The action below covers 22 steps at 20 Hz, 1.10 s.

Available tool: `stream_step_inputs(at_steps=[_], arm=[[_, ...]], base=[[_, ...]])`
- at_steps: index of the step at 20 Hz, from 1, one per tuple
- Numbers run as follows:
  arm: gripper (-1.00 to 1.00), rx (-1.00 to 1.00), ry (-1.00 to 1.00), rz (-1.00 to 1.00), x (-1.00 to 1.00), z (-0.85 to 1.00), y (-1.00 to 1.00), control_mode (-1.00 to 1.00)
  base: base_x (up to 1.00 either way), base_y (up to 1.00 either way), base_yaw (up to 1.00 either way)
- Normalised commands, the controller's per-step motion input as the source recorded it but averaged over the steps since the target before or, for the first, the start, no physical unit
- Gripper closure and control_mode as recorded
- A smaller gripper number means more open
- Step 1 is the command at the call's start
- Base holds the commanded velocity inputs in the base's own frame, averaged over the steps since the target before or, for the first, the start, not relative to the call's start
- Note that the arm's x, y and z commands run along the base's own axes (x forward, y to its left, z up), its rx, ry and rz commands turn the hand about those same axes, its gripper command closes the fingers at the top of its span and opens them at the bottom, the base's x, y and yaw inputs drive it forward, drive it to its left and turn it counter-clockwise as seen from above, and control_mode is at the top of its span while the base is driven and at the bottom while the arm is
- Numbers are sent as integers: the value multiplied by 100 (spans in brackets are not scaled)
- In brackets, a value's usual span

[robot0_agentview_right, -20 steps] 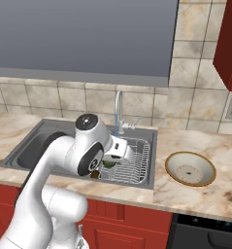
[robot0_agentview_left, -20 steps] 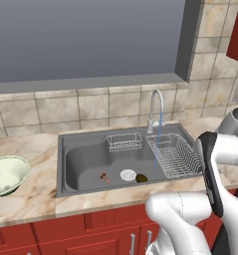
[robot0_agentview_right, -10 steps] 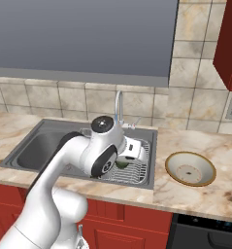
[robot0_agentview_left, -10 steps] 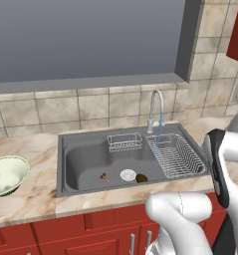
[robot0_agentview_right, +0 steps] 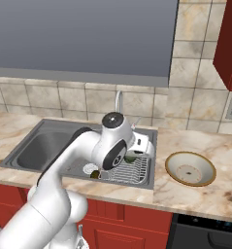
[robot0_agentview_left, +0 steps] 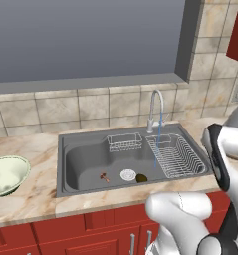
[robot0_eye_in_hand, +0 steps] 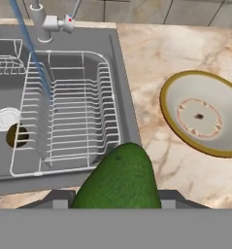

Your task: Pick the avocados from the sink and place them in one bowl. Place the mushroom in the other bowl. Then turn off the sink faucet.

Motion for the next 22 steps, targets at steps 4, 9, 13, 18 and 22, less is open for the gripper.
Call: stream_step_inputs(at_steps=[4, 9, 13, 18, 22], arm=[[100, 0, 0, -1, 14, -5, -33, -100], [100, 0, 0, -3, 1, -9, -49, -100], [100, 0, 0, -2, 7, -8, -44, -100], [100, 0, 0, 0, 19, -7, -30, -100], [100, 0, 0, 0, 21, -9, -26, -100]], base=[[0, 0, 0], [0, 0, 0], [0, 0, 0], [0, 0, 0], [0, 0, 0]])
